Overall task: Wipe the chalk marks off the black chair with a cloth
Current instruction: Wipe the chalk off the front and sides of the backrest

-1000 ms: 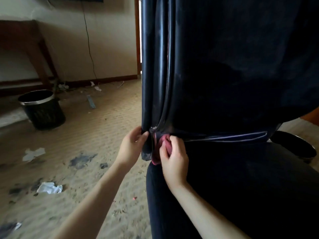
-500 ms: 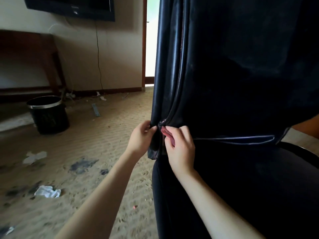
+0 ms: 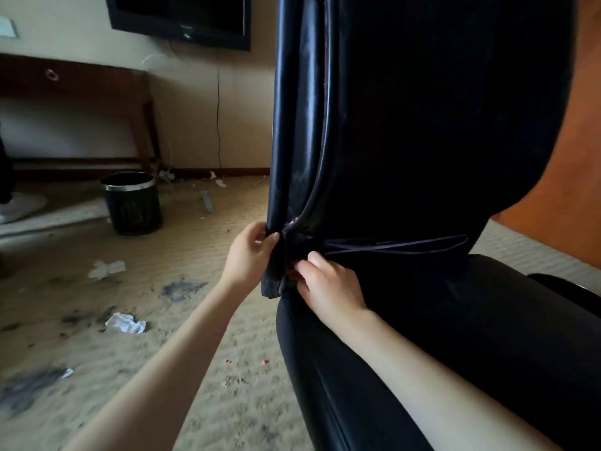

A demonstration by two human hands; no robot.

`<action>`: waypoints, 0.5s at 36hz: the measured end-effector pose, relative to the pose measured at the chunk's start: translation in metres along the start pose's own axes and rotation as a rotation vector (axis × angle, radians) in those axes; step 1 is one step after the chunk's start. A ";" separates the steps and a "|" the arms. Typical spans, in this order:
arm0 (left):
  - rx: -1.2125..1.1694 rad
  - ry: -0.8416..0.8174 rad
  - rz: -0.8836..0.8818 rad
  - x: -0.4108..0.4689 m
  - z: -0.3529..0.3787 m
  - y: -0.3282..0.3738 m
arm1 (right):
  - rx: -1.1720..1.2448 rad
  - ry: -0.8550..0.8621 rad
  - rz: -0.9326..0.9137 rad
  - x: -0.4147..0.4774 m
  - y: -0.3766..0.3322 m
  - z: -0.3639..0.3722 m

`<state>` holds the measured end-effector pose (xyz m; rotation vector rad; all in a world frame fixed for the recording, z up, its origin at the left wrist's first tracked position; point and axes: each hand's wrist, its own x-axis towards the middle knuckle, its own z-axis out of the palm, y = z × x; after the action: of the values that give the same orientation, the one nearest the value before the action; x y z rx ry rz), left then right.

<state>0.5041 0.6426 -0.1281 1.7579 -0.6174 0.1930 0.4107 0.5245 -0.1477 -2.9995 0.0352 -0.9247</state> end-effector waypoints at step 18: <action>0.096 0.019 -0.076 -0.054 -0.041 0.029 | 0.198 0.206 -0.125 -0.023 -0.035 -0.026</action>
<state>0.4522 0.6933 -0.1153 1.8665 -0.5346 0.1888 0.3778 0.5603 -0.1394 -2.7406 -0.2317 -1.1700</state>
